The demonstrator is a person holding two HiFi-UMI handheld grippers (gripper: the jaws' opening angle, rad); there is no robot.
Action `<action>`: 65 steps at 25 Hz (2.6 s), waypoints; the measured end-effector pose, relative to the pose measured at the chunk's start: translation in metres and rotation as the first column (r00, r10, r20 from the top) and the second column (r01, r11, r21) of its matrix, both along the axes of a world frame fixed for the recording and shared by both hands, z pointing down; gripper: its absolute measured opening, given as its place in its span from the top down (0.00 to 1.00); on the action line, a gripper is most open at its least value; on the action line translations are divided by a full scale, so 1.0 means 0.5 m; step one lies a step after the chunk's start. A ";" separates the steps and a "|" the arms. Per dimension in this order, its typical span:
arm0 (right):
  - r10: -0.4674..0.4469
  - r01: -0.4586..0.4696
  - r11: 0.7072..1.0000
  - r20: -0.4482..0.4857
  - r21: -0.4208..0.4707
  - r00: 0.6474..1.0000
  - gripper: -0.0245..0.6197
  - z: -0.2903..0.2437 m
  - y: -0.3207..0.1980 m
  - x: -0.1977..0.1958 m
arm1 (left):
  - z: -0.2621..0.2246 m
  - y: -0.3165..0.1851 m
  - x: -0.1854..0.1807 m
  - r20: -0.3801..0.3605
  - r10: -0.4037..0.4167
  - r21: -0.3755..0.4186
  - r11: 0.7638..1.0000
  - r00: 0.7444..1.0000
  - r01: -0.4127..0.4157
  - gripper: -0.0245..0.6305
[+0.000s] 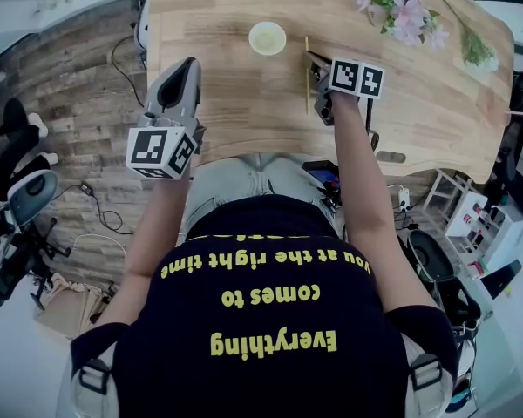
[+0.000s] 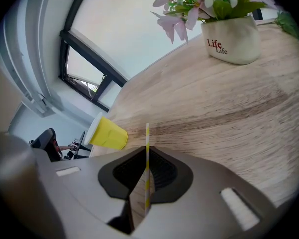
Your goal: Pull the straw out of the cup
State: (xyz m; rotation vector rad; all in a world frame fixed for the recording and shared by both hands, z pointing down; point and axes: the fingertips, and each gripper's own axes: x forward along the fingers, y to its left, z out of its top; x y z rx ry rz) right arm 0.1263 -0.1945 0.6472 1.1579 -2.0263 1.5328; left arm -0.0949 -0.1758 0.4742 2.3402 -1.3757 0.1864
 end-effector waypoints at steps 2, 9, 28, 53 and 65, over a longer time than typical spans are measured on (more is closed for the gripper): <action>0.001 -0.001 1.000 -0.005 0.004 1.000 0.91 -0.001 -0.001 0.001 | -0.001 0.001 -0.001 0.002 0.000 0.001 1.000 1.000 0.000 0.96; -0.001 0.001 1.000 -0.012 0.011 1.000 0.91 0.000 -0.001 0.000 | -0.002 0.004 -0.002 -0.001 -0.001 0.003 1.000 1.000 0.001 0.96; -0.018 0.019 0.998 -0.020 0.057 1.000 0.80 -0.016 -0.006 -0.008 | -0.008 0.015 -0.027 0.009 -0.023 0.008 1.000 1.000 0.023 0.96; 0.052 -0.128 0.845 0.158 0.518 0.986 0.95 -0.262 -0.075 -0.009 | -0.051 0.032 -0.036 -0.011 -0.038 0.053 0.998 0.999 0.039 0.96; 0.034 -0.189 0.612 0.213 0.768 0.976 0.95 -0.433 -0.070 0.031 | -0.087 0.034 -0.040 -0.006 -0.063 0.092 0.994 0.998 0.063 0.96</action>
